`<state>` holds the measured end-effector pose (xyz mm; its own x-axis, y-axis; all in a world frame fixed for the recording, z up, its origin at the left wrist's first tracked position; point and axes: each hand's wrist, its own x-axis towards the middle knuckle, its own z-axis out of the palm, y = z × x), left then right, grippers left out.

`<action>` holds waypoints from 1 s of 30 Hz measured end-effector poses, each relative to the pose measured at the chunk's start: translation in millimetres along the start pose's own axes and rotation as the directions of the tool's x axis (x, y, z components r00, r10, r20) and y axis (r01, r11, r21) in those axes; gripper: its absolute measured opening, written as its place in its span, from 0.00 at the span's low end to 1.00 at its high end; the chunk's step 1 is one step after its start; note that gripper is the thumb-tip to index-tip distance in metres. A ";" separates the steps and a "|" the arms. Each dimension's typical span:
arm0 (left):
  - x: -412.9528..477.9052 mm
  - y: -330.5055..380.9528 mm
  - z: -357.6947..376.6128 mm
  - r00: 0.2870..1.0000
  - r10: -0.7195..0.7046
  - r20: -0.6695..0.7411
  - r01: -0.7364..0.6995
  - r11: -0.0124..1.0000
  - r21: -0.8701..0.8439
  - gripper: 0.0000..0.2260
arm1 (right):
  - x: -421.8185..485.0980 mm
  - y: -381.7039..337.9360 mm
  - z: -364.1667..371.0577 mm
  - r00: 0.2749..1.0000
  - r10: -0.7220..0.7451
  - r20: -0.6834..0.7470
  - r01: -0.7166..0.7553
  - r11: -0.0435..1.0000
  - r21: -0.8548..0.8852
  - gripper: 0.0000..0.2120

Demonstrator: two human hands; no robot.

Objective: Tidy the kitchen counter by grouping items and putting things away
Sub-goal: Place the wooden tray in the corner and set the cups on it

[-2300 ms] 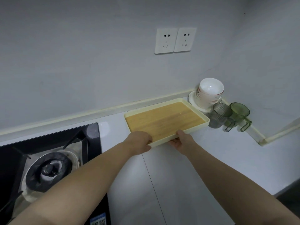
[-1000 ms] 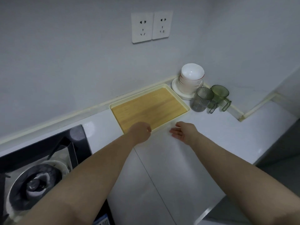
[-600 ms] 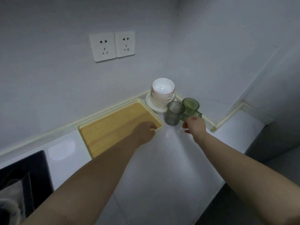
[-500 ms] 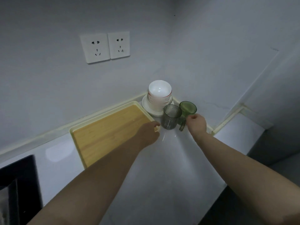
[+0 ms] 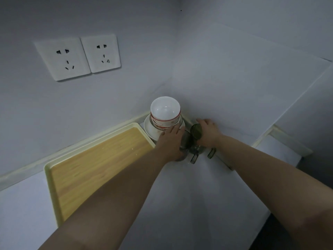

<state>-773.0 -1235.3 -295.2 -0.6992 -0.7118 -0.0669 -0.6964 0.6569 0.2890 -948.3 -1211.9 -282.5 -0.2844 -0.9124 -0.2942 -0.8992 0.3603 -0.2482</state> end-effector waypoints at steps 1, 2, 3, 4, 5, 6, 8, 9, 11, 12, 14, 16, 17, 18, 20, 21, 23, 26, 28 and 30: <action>4.0 -0.1 -1.2 1.000 -0.004 0.021 0.004 1.000 -0.003 0.40 | 3.7 -0.4 -1.3 0.999 -0.020 0.030 0.021 0.999 -0.028 0.47; 7.2 0.2 -2.0 0.999 -0.009 0.035 0.009 1.000 -0.017 0.39 | 6.1 -1.9 -3.1 0.998 -0.036 0.053 0.038 0.998 -0.054 0.47; 8.8 1.0 -3.0 0.999 -0.006 0.033 0.007 1.000 -0.028 0.37 | 7.8 -2.1 -4.8 0.997 -0.054 0.058 0.059 0.995 -0.077 0.46; 9.8 1.8 -3.4 1.000 -0.003 0.022 0.004 0.999 -0.040 0.35 | 7.7 -2.9 -6.3 0.996 -0.058 0.064 0.064 0.994 -0.091 0.45; 10.7 2.2 -3.3 1.000 -0.004 0.003 0.004 0.999 -0.051 0.34 | 9.2 -1.9 -5.9 0.996 -0.065 0.059 0.071 0.993 -0.098 0.44; 10.6 2.7 -3.1 1.000 -0.009 -0.012 0.008 0.998 -0.061 0.35 | 7.8 -2.0 -6.3 0.996 -0.063 0.064 0.070 0.992 -0.104 0.43; 8.9 2.7 -2.3 1.000 -0.021 -0.017 0.020 0.997 -0.075 0.38 | 6.5 -1.1 -5.1 0.996 -0.051 0.072 0.059 0.992 -0.111 0.42; 6.8 3.0 -2.3 1.000 -0.023 -0.020 0.022 0.996 -0.083 0.38 | 6.3 0.5 -4.0 0.997 -0.041 0.072 0.049 0.992 -0.119 0.41; -0.6 2.9 -4.7 0.999 -0.020 -0.039 0.016 0.995 -0.099 0.39 | 2.0 -0.2 -5.5 0.996 -0.032 0.082 0.044 0.990 -0.137 0.41; -5.4 2.2 -6.6 0.999 -0.011 -0.052 0.006 0.995 -0.103 0.39 | -1.7 -3.1 -7.6 0.995 -0.031 0.090 0.045 0.987 -0.152 0.41; -16.0 -0.3 -12.0 0.997 -0.002 -0.071 -0.007 0.992 -0.122 0.39 | -9.5 -10.6 -14.2 0.993 -0.040 0.111 0.057 0.986 -0.159 0.41; -29.0 -6.1 -18.8 0.996 -0.008 -0.094 -0.006 0.989 -0.147 0.39 | -18.0 -21.9 -20.5 0.990 -0.061 0.128 0.082 0.983 -0.166 0.41; -36.0 -10.1 -23.3 0.994 -0.014 -0.106 -0.002 0.989 -0.149 0.38 | -21.3 -28.4 -23.1 0.988 -0.083 0.131 0.104 0.981 -0.164 0.41; -41.0 -13.8 -27.2 0.993 -0.015 -0.117 -0.002 0.990 -0.143 0.37 | -26.6 -36.0 -26.8 0.986 -0.099 0.136 0.121 0.979 -0.162 0.41; -55.8 -22.7 -36.7 0.991 -0.036 -0.130 0.018 0.991 -0.136 0.37 | -35.5 -52.3 -29.9 0.980 -0.147 0.136 0.167 0.975 -0.145 0.41; -61.5 -26.9 -40.9 0.991 -0.048 -0.128 0.030 0.990 -0.137 0.37 | -37.4 -58.4 -30.2 0.975 -0.178 0.135 0.195 0.972 -0.134 0.41; -76.7 -38.1 -48.4 0.990 -0.076 -0.122 0.060 0.990 -0.130 0.37 | -42.5 -76.9 -28.7 0.960 -0.252 0.124 0.267 0.957 -0.116 0.37; -98.2 -57.7 -55.0 0.985 -0.139 -0.101 0.128 0.985 -0.112 0.39 | -45.9 -102.2 -21.9 0.937 -0.339 0.085 0.347 0.930 -0.119 0.25; -108.7 -70.5 -55.9 0.978 -0.184 -0.095 0.176 0.980 -0.090 0.39 | -53.2 -117.6 -15.9 0.914 -0.393 0.104 0.404 0.908 -0.113 0.30; -117.9 -81.9 -56.2 0.971 -0.225 -0.086 0.218 0.973 -0.081 0.39 | -57.4 -129.9 -7.7 0.895 -0.427 0.126 0.440 0.892 -0.105 0.36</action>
<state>-624.4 -1219.1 -257.3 -0.5083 -0.8599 -0.0475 -0.8166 0.4638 0.3435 -817.7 -1207.9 -226.3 0.1715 -0.9465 -0.2732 -0.9620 -0.1011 -0.2538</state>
